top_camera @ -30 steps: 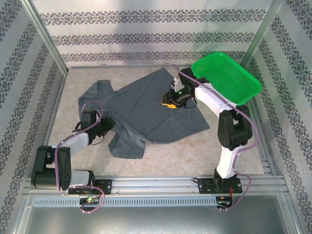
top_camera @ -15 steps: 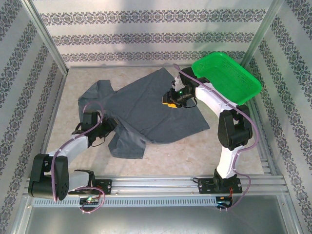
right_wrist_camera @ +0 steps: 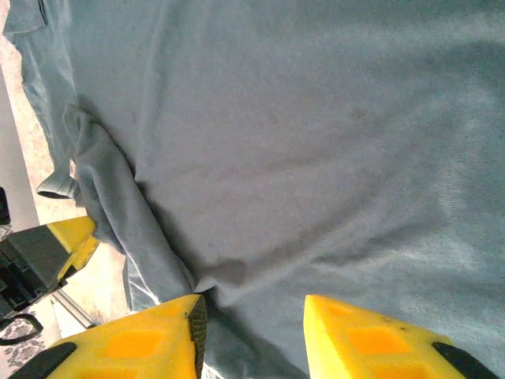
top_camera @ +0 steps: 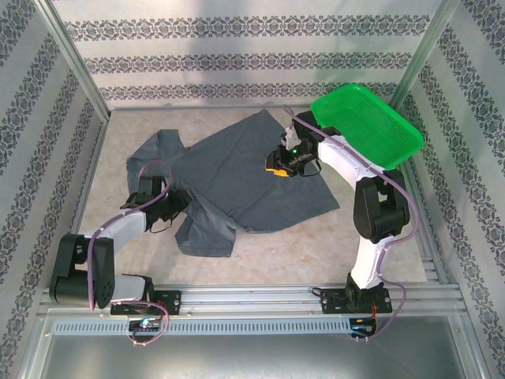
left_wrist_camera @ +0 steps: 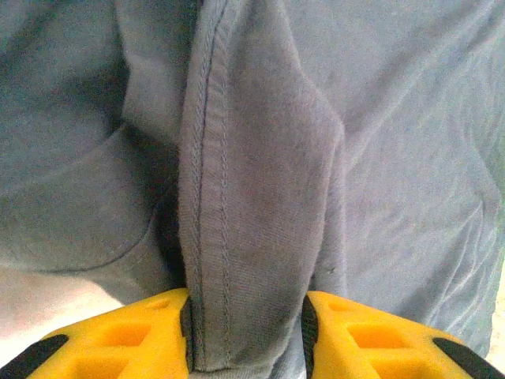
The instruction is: Fold and stack the t-shirts
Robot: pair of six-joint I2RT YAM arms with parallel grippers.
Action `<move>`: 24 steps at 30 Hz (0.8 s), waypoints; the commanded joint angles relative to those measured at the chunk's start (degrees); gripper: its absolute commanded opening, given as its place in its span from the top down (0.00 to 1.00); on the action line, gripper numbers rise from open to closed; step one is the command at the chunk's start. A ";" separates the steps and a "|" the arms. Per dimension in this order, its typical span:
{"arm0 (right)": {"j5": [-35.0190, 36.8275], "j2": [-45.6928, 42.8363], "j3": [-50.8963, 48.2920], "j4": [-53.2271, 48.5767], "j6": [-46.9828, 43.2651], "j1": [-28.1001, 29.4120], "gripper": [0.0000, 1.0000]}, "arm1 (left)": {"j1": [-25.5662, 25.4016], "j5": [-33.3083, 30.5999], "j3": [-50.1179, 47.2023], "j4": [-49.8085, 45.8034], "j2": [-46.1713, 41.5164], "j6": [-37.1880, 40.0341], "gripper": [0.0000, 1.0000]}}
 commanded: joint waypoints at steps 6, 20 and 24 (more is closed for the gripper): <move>0.62 -3.26 -2.24 1.04 0.89 -0.57 0.62 | -0.87 1.06 2.95 -2.85 2.39 2.93 0.71; 18.58 -18.00 -18.46 7.23 8.95 -7.06 0.64 | -1.38 -8.63 4.24 -16.65 -10.43 0.60 1.00; 28.67 -23.91 -26.05 3.97 15.56 -10.73 0.62 | -1.53 -18.91 3.61 -28.98 -21.91 -5.84 1.00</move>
